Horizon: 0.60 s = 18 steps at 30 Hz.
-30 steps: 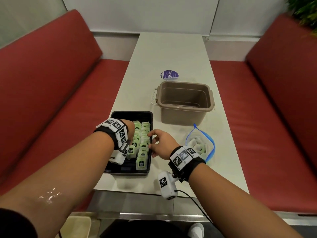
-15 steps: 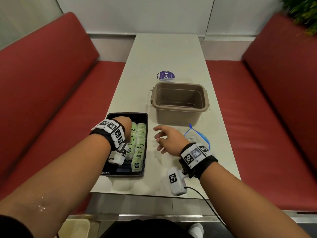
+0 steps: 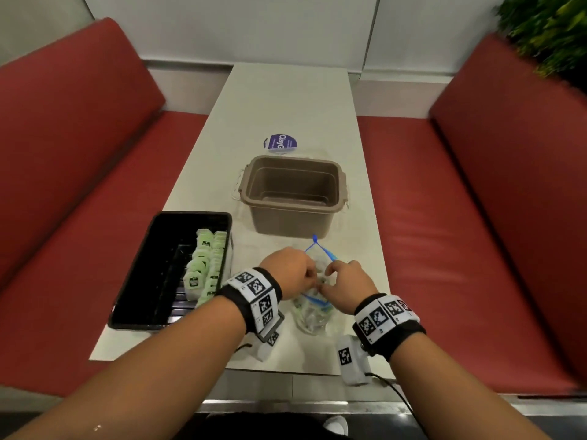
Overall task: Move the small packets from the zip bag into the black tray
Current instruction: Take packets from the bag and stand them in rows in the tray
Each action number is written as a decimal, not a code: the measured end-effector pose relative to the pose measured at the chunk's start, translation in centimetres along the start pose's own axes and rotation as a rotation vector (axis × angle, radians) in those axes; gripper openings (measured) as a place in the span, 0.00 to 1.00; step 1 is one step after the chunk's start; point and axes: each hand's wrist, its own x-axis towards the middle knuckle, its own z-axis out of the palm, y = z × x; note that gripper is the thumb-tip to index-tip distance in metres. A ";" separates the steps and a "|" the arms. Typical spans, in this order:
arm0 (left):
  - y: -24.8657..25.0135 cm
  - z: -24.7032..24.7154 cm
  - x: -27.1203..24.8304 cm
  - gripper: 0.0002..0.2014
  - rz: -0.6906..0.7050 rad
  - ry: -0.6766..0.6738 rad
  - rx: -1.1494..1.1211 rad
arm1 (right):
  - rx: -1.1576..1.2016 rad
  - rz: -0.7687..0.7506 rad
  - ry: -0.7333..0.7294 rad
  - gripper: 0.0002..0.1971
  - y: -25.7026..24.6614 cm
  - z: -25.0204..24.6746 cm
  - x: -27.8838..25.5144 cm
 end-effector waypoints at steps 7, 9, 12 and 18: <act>1.4 6.0 0.2 0.14 -0.366 0.033 -0.017 | 0.040 -0.058 -0.104 0.27 2.3 2.2 -0.9; 1.6 6.8 -0.1 0.14 -0.424 0.064 -0.066 | 0.053 -0.114 -0.095 0.26 2.8 2.5 -1.1; 2.0 7.3 -0.7 0.10 -0.463 0.094 -0.151 | 0.081 -0.158 -0.100 0.28 3.7 2.8 -1.0; 2.3 7.7 -1.7 0.04 -0.400 0.206 -0.282 | 0.020 -0.253 -0.033 0.24 4.7 3.0 -0.5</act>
